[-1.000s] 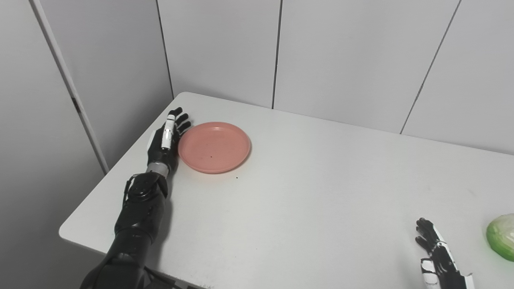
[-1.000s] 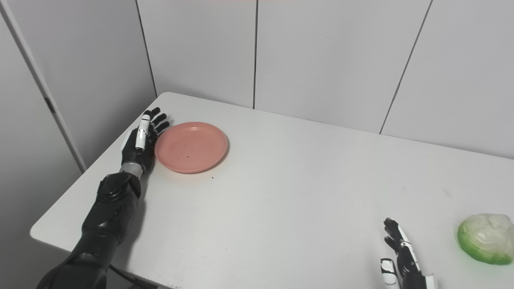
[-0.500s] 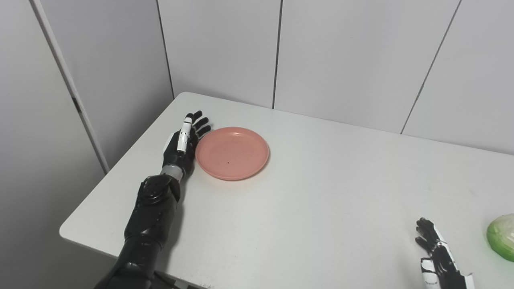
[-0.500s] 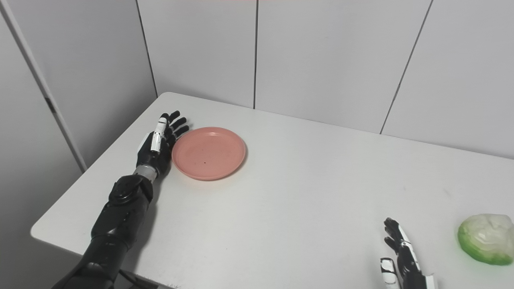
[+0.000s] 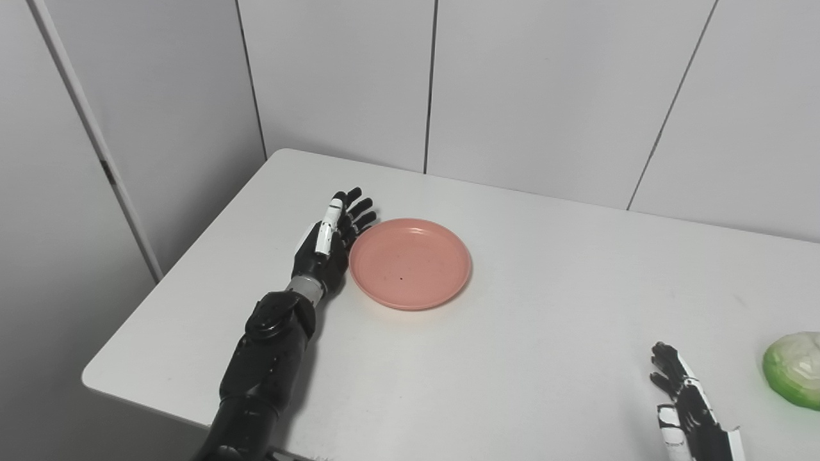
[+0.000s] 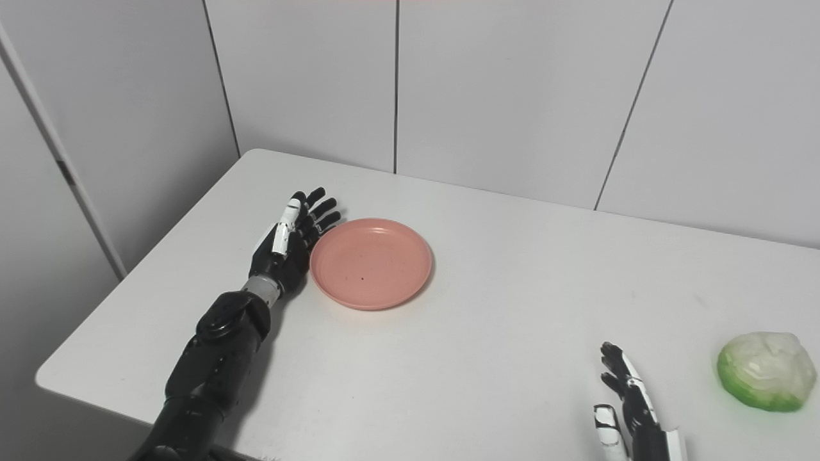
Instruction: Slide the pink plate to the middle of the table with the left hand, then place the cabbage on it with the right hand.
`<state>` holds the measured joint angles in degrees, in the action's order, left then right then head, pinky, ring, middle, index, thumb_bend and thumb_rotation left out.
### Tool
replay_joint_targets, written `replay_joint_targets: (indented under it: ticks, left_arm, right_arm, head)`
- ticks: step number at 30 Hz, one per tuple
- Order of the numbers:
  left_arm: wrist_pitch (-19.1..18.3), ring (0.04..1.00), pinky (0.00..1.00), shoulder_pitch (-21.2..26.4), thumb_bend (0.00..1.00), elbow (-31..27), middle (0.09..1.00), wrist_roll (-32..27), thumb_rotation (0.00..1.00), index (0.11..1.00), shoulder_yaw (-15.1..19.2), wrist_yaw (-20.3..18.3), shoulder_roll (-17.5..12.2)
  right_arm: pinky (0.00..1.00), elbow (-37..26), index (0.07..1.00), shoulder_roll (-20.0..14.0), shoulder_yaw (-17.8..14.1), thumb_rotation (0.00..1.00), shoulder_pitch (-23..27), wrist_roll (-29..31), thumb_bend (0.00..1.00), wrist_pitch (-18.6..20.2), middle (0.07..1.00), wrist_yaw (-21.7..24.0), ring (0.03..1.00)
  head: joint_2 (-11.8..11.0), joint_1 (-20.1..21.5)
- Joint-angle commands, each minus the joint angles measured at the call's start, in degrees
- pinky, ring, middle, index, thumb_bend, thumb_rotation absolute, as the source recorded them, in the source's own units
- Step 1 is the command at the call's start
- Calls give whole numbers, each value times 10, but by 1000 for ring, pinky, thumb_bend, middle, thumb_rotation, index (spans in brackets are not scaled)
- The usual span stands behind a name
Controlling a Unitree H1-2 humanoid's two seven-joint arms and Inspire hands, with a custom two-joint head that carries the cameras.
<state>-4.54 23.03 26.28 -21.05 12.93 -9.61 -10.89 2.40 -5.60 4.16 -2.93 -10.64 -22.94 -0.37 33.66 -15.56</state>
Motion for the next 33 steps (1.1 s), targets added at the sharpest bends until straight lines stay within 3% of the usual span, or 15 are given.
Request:
replay_joint_targets:
  ticks: [1, 8, 15, 24, 33]
  left_arm:
    - [-42, 913, 923, -8, 410, -6, 924, 7, 1000, 920, -14, 1, 9]
    - [-55, 915, 912, -12, 406, -28, 926, 11, 1000, 921, -41, -5, 23]
    - [-73, 909, 912, -17, 415, -46, 921, 11, 1000, 909, -68, -18, 45]
    - [-97, 924, 921, -39, 423, -82, 936, 23, 1000, 927, -115, -36, 66]
    - [-99, 926, 916, -70, 434, -123, 937, 31, 1000, 930, -140, -49, 69]
  right_arm:
    - [856, 1, 878, 9, -3, 1000, 34, -14, 319, 49, 885, -4, 890]
    - [856, -2, 883, 12, 0, 1000, 34, -11, 289, 56, 889, -2, 891]
    - [851, -14, 881, 22, 6, 1000, 32, -29, 345, 76, 889, -8, 892]
    - [860, -31, 885, 33, 17, 1000, 28, -44, 329, 102, 903, -13, 904]
    - [856, -45, 885, 34, 30, 1000, 27, -76, 307, 120, 895, -25, 896]
  head:
    - [3, 8]
    - [9, 27]
    - [23, 76]
    - [40, 132]
    - [47, 183]
